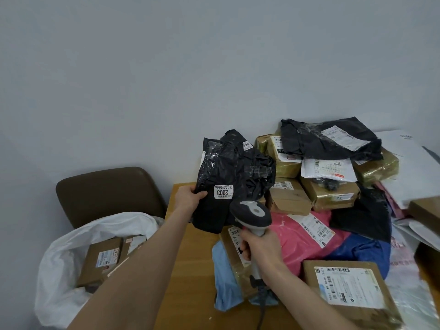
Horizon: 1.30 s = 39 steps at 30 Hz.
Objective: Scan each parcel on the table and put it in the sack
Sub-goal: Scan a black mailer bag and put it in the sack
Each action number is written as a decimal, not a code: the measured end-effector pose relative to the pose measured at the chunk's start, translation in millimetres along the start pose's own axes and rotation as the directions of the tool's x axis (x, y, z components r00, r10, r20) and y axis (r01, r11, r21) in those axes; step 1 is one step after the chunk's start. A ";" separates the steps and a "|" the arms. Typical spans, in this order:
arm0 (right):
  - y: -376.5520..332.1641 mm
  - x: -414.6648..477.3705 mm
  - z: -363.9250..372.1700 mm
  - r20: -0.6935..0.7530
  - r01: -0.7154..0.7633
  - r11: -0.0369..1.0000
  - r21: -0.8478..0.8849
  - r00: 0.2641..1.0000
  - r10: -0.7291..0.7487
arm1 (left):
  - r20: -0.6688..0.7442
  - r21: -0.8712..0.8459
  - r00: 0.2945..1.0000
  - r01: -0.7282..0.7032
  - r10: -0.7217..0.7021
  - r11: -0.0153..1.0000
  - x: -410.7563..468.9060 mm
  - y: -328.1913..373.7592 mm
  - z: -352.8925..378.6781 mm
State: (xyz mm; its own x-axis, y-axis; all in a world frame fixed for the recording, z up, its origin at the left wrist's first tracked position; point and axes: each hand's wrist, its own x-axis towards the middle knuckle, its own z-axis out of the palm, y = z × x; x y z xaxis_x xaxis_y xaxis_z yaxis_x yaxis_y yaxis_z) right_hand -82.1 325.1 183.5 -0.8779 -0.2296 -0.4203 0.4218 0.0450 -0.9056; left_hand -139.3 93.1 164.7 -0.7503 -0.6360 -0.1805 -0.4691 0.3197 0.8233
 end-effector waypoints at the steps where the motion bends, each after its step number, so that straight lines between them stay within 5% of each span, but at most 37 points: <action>1: -0.2 1.1 0.5 -0.002 0.005 1.000 -0.010 1.000 -0.005 | 0.001 -0.004 1.000 -0.002 0.002 1.000 -0.7 0.2 -1.2; 7: -11.2 16.3 10.8 0.010 0.072 0.997 -0.009 0.997 -0.072 | -0.024 -0.021 0.998 -0.052 0.052 0.998 -11.5 5.0 -22.1; 15: -19.7 33.9 67.4 0.138 0.091 0.996 -0.023 0.987 -0.087 | -0.277 0.072 0.958 -0.054 0.072 0.996 -36.1 -23.7 -100.0; 23: 0.1 35.8 166.0 0.256 0.086 0.992 -0.091 0.965 -0.060 | -0.386 0.140 0.921 0.118 -0.056 0.983 -40.4 -99.7 -186.0; 32: 60.7 72.0 326.7 0.279 -0.099 0.979 -0.180 0.949 0.147 | -0.280 0.274 0.935 0.295 -0.218 0.915 34.4 -246.8 -269.4; 39: 102.3 104.3 399.2 0.157 -0.220 0.955 -0.199 0.955 0.252 | 0.093 0.382 0.882 0.396 -0.461 0.835 102.7 -341.7 -296.8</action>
State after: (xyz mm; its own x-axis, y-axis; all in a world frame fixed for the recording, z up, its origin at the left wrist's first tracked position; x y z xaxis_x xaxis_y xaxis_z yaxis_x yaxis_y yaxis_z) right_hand -40.0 -82.3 69.8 -0.6963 -0.3603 -0.6207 0.5505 0.2868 -0.7840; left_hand 82.2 -289.9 24.6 -0.4893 -0.6431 -0.5891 -0.8667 0.2834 0.4105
